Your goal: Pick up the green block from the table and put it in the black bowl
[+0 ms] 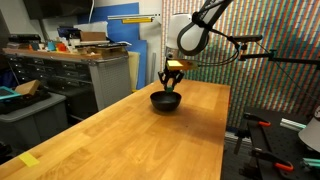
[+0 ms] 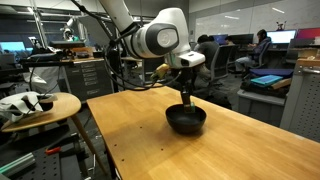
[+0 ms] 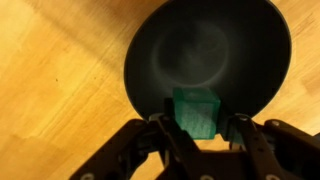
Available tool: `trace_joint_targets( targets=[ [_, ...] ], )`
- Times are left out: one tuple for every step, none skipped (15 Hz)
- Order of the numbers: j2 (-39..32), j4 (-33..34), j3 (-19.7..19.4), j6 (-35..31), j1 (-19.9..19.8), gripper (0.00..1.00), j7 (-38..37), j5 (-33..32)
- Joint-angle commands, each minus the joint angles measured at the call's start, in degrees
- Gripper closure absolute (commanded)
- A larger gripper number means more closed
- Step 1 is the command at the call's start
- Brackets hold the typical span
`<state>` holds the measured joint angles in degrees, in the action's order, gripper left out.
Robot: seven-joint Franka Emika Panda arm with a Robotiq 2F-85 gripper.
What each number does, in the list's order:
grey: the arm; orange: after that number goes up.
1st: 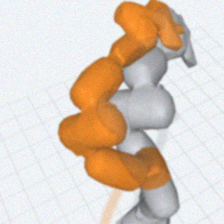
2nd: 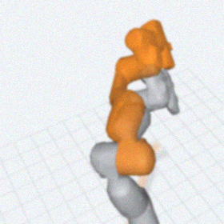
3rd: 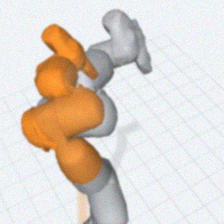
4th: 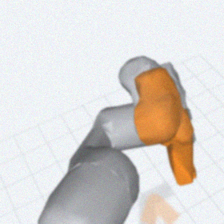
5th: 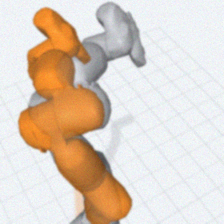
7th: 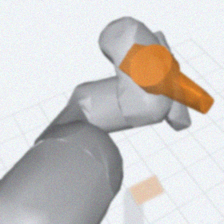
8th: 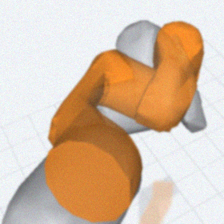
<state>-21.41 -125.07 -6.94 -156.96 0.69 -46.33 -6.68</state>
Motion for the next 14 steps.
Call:
trace_joint_targets(
  targets=[
    [-4.68, 4.77, 2.71, -1.3, -2.21, 0.83, 9.04, 7.71],
    [-5.59, 5.66, 3.16, -1.15, -2.39, 0.83, 10.97, 9.58],
    [-6.45, 6.51, 3.48, -0.94, -2.35, 0.83, 12.63, 11.08],
    [-7.18, 7.26, 3.62, -0.76, -2.18, 0.83, 14.03, 12.25],
    [-7.88, 7.94, 3.55, -0.59, -1.82, 0.83, 15.25, 12.92],
    [-8.46, 8.48, 3.22, -0.46, -1.32, 0.83, 16.14, 13.16],
    [-8.82, 8.9, 2.98, -0.29, -0.95, 0.33, 16.92, 13.2],
    [-9.14, 9.19, 2.71, -0.24, -0.62, 0.31, 17.52, 13.13],
    [-9.34, 9.43, 2.47, -0.17, -0.35, 0.26, 17.97, 13.09],
    [-9.28, 9.47, 2.32, -0.06, -0.15, 0.16, 18.52, 12.99],
    [-9.13, 9.45, 2.33, -0.01, -0.06, 0.09, 19.08, 13.08],
    [-8.75, 9.18, 2.33, -0.02, 0.0, 0.01, 19.48, 13.09],
    [-8.23, 8.82, 2.31, -0.02, 0.08, 0.0, 19.77, 13.07],
    [-7.68, 8.42, 2.27, -0.09, 0.18, 0.0, 20.11, 12.95]
  ],
)
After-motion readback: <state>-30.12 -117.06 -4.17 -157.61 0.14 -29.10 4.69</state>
